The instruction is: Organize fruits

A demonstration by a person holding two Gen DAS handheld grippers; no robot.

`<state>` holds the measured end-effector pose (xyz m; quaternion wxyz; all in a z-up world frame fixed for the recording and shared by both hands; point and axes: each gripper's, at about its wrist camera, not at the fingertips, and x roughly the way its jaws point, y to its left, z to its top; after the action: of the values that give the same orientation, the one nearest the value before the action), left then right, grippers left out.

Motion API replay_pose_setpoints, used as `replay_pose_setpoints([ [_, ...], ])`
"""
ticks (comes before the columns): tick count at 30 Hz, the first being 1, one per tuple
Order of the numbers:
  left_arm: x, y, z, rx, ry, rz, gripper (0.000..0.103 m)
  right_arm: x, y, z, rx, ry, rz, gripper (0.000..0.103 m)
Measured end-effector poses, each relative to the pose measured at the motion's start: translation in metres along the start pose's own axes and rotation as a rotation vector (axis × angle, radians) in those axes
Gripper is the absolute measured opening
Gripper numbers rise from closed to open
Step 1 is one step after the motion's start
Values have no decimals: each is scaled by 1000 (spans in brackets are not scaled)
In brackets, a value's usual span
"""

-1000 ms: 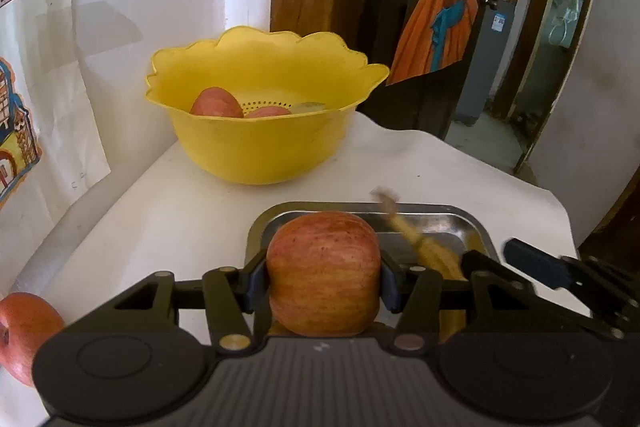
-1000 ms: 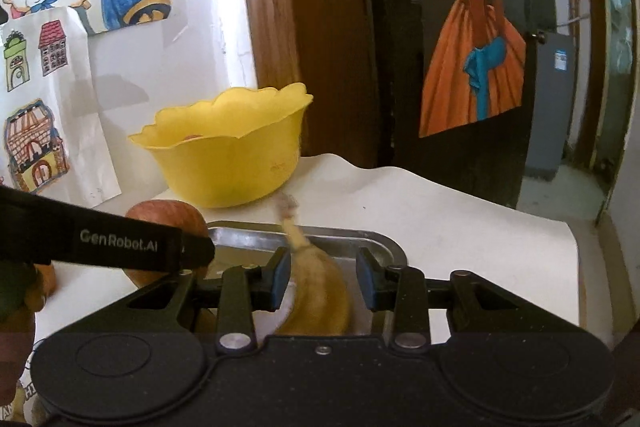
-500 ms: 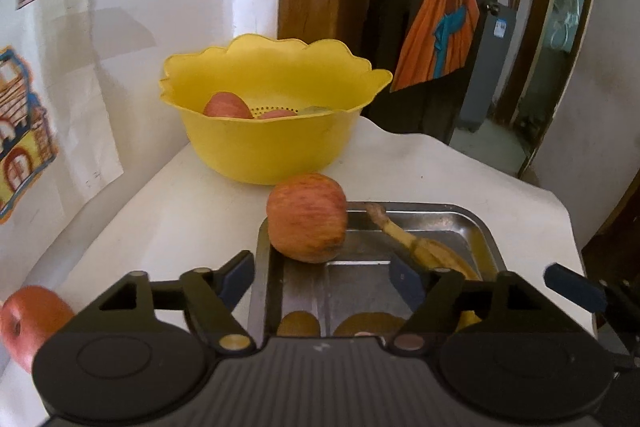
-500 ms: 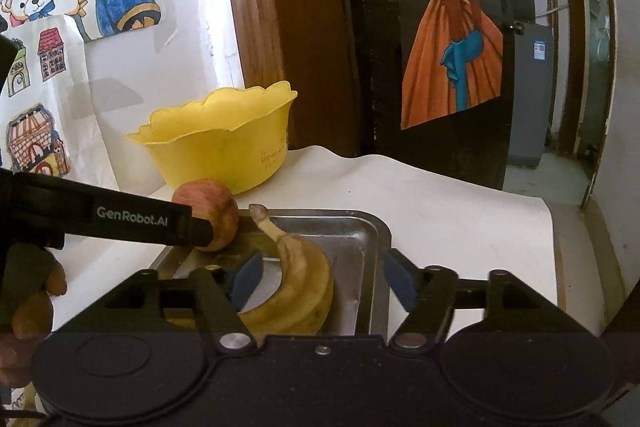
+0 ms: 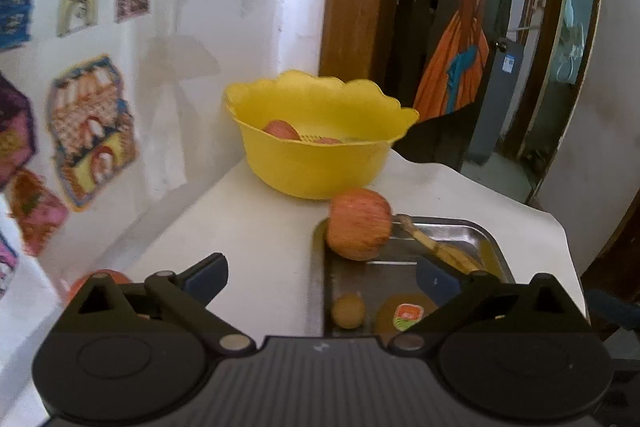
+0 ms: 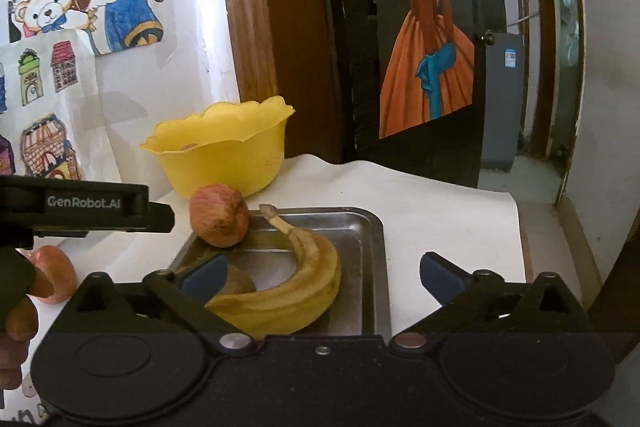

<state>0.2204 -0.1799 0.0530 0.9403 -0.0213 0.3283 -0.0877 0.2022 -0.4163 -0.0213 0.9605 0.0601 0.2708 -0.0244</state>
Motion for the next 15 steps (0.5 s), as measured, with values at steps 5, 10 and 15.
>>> replay_pose_setpoints([
  [5,-19,17,-2,9,-30,13,102,-15,17,-1,8,-7,-25,102],
  [10,-38,36,-7,0,-40,16,102,-28,35,-3,4,-10,-46,102],
  [15,-54,57,-14,2,-46,25,102,-42,53,-6,3,-18,-60,102],
])
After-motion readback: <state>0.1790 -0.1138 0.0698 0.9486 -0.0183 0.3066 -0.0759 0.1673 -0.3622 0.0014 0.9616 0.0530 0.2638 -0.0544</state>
